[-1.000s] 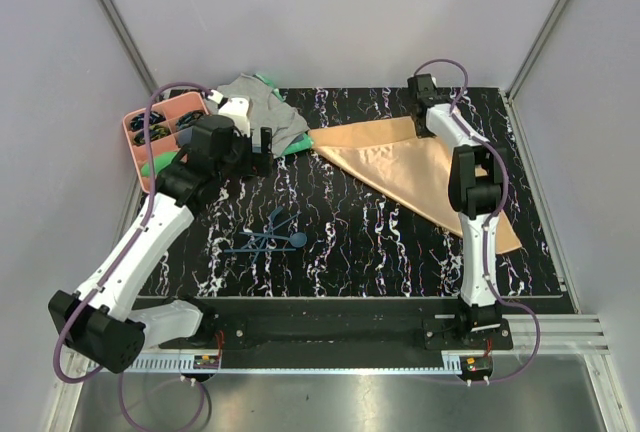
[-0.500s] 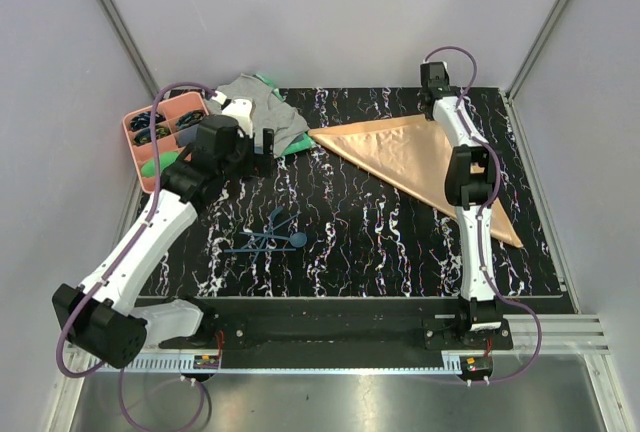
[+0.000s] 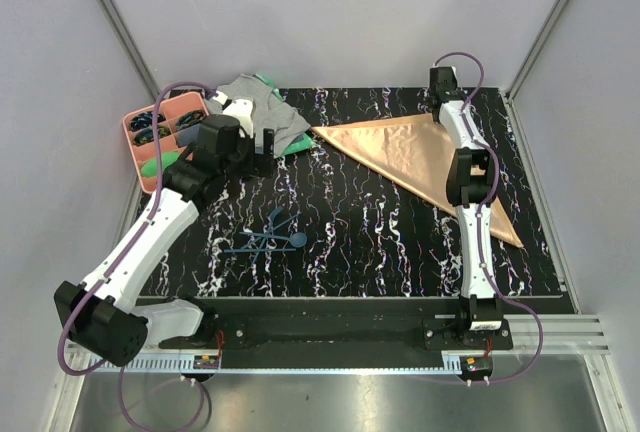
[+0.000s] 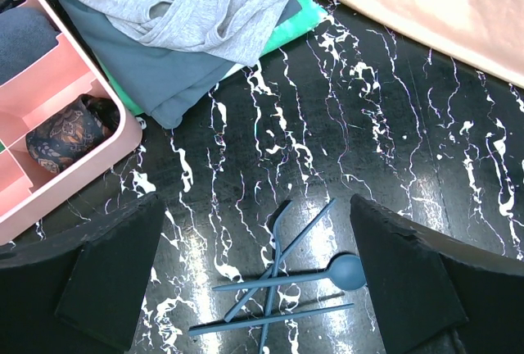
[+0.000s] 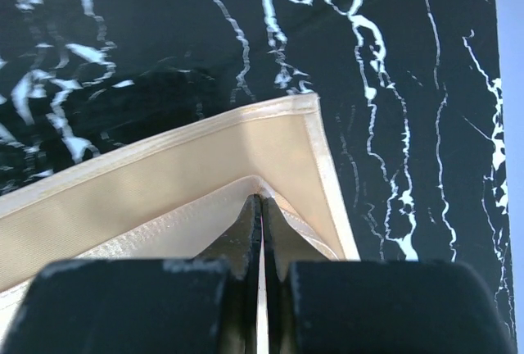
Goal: Fold the napkin, place the utensils inside, and roll it up
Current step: Fold the napkin
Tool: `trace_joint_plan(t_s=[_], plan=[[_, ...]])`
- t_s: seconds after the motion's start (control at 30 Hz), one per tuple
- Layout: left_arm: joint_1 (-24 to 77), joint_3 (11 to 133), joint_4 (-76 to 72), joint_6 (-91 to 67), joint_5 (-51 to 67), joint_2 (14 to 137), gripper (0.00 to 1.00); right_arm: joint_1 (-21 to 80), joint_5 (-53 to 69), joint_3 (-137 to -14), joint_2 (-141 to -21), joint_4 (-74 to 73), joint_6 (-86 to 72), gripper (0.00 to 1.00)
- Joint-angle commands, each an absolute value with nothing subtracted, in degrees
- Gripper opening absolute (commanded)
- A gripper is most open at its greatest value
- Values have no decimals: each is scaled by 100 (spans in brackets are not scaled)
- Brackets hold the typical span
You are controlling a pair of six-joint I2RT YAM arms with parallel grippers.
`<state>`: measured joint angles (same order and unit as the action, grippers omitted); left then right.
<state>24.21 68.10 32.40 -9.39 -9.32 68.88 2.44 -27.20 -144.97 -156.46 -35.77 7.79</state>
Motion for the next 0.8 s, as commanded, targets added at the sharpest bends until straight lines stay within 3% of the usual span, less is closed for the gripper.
trace_joint_plan(t_s=[0.0,0.77], plan=[[2391,6812,2927,-852,-1046,6943,99,150,-2830,-14959,-15697,-3516,782,0],[2382,6820,2944,-826,-1055,7040,99,79,-2610,-15451,-16163,-3006,1125,0]])
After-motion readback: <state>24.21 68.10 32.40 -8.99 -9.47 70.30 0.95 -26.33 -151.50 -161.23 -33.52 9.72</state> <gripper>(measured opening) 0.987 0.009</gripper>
